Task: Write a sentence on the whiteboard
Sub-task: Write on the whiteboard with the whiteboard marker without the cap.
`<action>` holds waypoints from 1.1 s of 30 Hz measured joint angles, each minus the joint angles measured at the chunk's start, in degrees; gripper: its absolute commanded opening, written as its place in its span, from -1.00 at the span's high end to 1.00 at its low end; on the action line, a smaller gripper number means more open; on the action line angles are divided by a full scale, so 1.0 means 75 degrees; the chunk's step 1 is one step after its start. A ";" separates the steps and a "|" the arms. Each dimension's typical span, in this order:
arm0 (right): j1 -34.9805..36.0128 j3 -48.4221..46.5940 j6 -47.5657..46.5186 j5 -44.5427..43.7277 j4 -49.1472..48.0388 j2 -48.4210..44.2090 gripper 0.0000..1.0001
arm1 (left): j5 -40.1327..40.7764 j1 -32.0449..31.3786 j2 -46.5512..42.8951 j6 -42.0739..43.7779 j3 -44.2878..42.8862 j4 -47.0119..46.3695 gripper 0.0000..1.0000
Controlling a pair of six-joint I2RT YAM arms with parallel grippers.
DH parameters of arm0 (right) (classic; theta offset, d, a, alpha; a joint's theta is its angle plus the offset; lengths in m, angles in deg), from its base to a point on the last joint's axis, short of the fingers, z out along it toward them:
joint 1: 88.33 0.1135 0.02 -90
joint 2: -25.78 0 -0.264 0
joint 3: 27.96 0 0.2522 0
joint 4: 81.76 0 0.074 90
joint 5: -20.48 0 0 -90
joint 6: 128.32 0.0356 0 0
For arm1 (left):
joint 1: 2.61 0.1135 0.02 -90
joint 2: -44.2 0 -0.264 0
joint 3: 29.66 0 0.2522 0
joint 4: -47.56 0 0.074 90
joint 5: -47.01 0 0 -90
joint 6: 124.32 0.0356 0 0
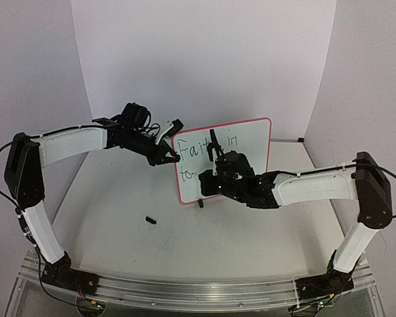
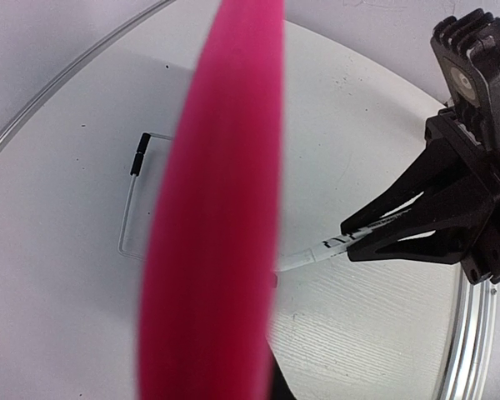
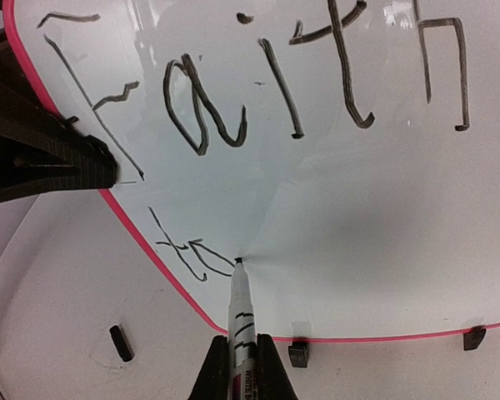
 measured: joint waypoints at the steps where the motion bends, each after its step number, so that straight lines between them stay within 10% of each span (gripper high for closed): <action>1: 0.0000 -0.0007 0.0001 0.0001 0.0001 0.0017 1.00 | 0.0000 0.0000 0.0000 0.0000 0.0000 0.0000 1.00; 33: 0.0006 -0.0209 -0.0065 -0.0068 0.0289 0.0100 1.00 | 0.0003 0.0000 0.0000 -0.0006 0.0000 0.0003 1.00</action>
